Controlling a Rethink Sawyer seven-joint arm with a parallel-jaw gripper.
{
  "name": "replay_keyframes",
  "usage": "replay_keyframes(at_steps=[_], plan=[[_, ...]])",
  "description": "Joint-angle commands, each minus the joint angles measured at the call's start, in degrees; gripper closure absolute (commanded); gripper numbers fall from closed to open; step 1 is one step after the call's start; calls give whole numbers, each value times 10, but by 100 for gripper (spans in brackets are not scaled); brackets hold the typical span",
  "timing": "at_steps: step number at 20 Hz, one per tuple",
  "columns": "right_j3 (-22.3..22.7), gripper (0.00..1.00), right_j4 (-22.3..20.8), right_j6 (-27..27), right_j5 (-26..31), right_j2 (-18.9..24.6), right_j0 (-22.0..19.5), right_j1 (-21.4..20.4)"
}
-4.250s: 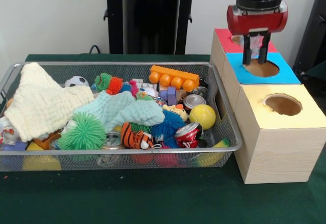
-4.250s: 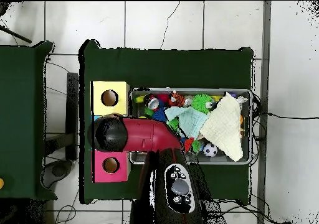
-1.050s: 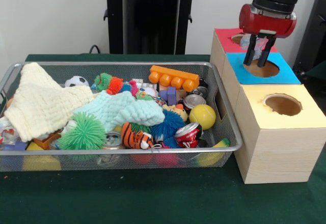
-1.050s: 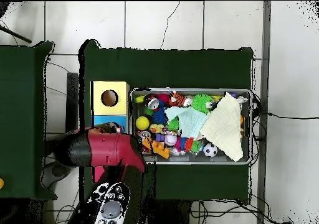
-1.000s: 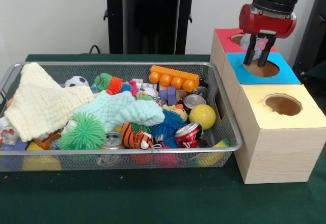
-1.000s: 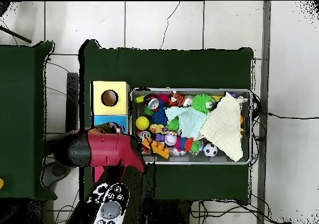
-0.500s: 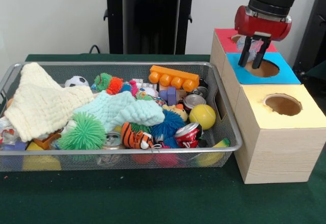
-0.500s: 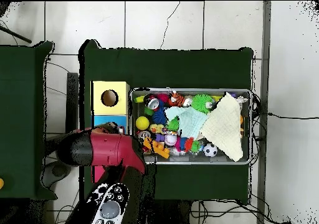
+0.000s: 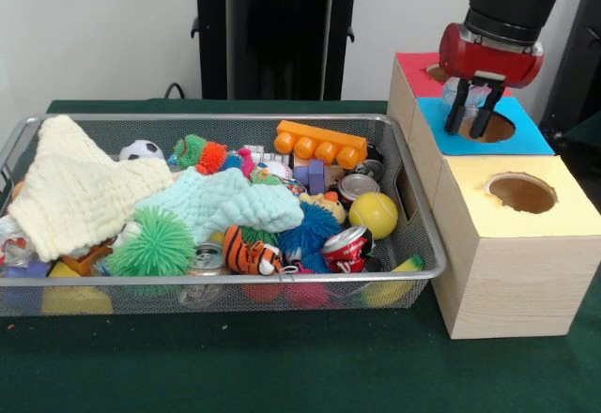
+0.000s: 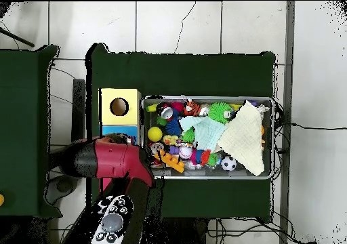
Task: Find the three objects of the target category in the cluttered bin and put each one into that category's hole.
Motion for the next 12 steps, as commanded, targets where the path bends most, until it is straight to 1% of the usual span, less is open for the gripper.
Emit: replay_keyframes(at_steps=[1, 6, 12], plan=[[-52, 100, 34, 182, 33, -7, 17, 42], [-61, 100, 45, 182, 48, -17, 26, 47], [-47, 100, 52, 172, 52, -13, 26, 26]])
